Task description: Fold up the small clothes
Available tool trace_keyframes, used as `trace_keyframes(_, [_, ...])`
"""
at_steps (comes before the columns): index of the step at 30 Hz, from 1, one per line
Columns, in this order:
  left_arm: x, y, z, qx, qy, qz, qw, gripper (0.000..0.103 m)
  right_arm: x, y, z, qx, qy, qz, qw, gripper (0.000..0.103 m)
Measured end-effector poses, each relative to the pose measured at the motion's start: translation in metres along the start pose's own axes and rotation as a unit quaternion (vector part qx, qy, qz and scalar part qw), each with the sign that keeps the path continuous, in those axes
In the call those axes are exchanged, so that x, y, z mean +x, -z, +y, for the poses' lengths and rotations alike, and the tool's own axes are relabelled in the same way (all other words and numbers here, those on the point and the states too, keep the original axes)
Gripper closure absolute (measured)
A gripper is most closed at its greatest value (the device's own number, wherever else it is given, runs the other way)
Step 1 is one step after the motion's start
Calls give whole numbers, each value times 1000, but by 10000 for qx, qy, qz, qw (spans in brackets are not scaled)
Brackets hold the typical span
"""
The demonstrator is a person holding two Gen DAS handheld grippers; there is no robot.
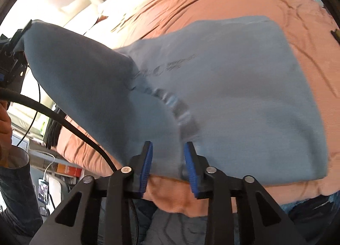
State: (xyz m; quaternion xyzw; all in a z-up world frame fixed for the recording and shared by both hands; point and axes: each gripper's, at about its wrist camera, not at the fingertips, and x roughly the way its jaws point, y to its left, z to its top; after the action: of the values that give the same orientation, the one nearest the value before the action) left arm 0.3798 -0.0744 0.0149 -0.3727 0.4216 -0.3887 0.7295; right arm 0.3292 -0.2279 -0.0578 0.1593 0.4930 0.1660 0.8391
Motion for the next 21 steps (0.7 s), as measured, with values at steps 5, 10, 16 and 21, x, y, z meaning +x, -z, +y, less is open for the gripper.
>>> trace_keyframes(5, [33, 7, -10, 101, -19, 293, 9995, 97, -26, 10, -19, 104, -3, -140, 9998, 74])
trace_keyframes(10, [72, 17, -21, 183, -35, 616, 9979, 97, -46, 18, -37, 219, 19, -234, 9995, 68])
trace_keyframes(16, [110, 38, -33, 318, -64, 1038, 9941, 97, -65, 29, -56, 382, 70, -323, 9987, 62])
trace_keyframes(21, [138, 56, -38, 394, -98, 1381, 9896, 97, -76, 40, -68, 465, 126, -329, 9983, 62])
